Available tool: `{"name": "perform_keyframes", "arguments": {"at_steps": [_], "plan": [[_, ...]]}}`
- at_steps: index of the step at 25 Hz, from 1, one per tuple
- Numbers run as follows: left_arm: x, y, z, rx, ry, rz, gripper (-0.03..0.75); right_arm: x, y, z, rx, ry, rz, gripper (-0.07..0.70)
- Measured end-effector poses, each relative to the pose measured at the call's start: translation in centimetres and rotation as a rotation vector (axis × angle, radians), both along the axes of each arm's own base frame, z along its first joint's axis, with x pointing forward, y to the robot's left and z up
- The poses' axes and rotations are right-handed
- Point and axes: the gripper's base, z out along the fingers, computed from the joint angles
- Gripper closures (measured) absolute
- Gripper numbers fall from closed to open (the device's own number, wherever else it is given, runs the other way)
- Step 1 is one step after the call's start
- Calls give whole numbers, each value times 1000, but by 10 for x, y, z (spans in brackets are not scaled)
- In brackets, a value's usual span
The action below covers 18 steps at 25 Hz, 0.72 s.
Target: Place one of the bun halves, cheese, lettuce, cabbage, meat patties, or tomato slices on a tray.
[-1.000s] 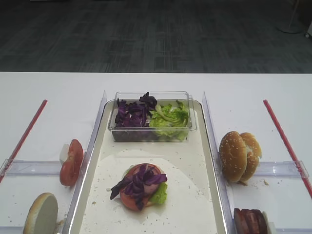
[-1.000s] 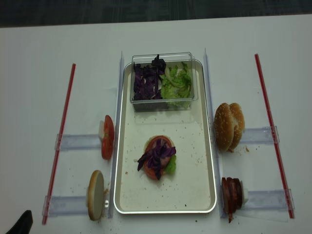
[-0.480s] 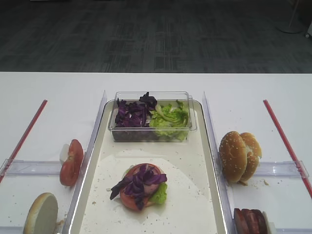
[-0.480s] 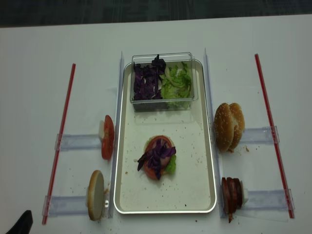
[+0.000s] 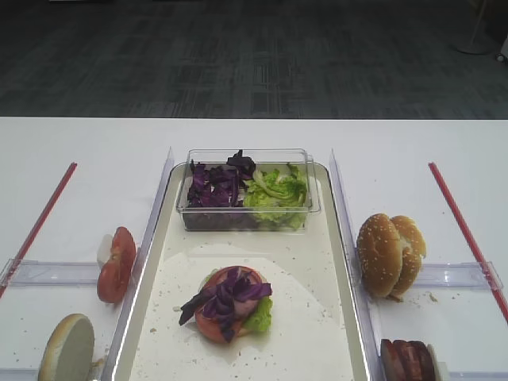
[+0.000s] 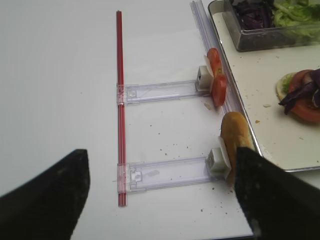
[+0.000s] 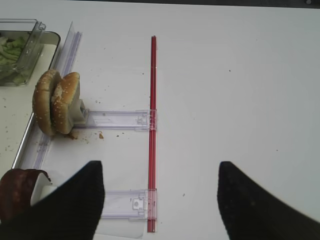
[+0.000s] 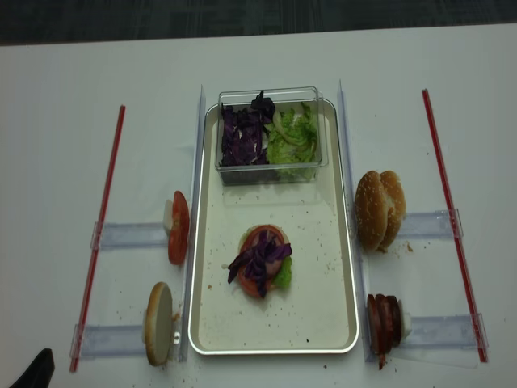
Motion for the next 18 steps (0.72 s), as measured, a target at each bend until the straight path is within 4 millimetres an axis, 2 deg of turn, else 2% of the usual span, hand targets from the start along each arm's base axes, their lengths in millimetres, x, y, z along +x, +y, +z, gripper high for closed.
{"name": "perform_keyframes", "arguments": {"at_steps": [18], "plan": [[0,0,0,0,0,0,171,0,0,0,-3,0,2,123]]}}
